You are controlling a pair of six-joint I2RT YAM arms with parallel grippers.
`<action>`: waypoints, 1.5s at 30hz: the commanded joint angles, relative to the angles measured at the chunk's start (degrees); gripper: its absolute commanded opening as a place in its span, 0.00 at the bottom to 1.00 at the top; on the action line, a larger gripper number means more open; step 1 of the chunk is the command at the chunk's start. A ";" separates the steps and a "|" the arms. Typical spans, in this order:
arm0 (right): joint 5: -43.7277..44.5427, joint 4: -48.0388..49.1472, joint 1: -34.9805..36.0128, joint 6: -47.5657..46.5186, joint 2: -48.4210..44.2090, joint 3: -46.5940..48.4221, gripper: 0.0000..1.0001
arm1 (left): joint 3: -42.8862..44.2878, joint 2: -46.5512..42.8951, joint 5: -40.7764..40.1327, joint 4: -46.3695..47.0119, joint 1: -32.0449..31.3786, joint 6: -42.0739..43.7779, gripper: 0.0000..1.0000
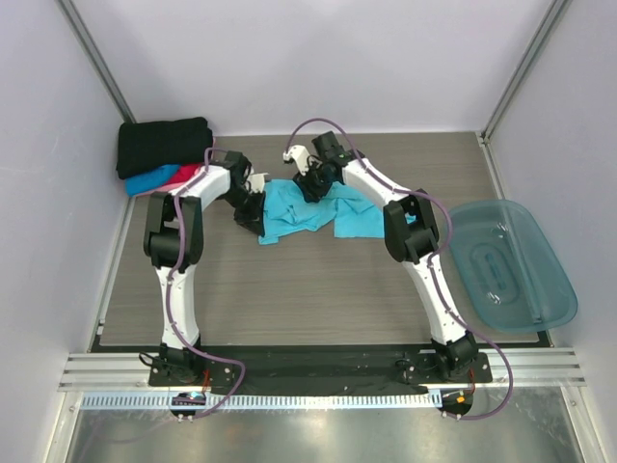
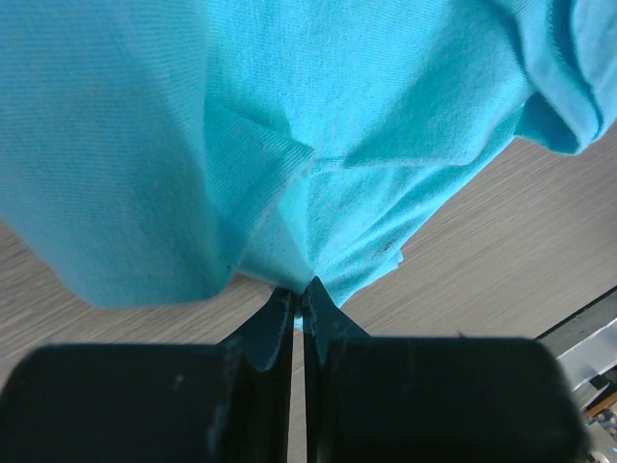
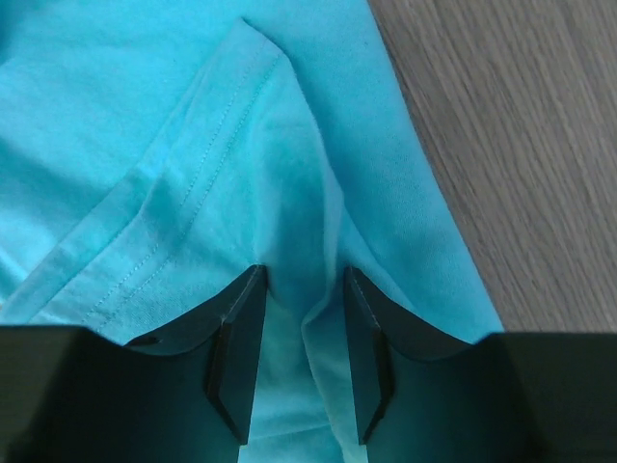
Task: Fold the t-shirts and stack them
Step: Flatten the tshirt out
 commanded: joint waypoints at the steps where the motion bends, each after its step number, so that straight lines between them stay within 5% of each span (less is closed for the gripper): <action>1: 0.32 2.54 0.23 1.65 -0.44 3.25 0.41 | -0.63 -3.85 -2.22 -0.79 -0.16 0.88 0.03; 14: 4.18 7.64 0.14 0.16 -6.76 -3.07 0.01 | 2.17 -3.85 -3.97 -2.37 -0.07 3.34 0.01; 21: 6.56 7.55 -1.18 -1.15 -25.35 -12.55 0.01 | 5.08 -13.77 -8.63 -7.99 2.56 10.63 0.00; 29: 6.48 3.08 -1.44 -14.50 -50.34 -42.07 0.01 | 6.93 -21.17 -5.22 -20.20 2.57 18.63 0.03; 36: 3.40 1.05 0.40 -11.62 -54.32 -53.17 0.02 | 4.11 -19.77 5.06 -22.41 2.39 18.11 0.46; 39: 3.22 -1.23 0.67 -12.14 -53.09 -53.88 0.08 | 4.90 -19.33 5.43 -21.54 2.39 16.62 0.50; 41: 4.45 -2.72 0.67 -13.11 -52.39 -54.05 0.27 | 5.87 -18.71 4.64 -21.71 2.39 16.62 0.50; 45: 5.60 -3.35 0.58 -16.53 -52.82 -52.21 0.33 | 7.45 -17.48 2.35 -21.01 2.39 16.18 0.51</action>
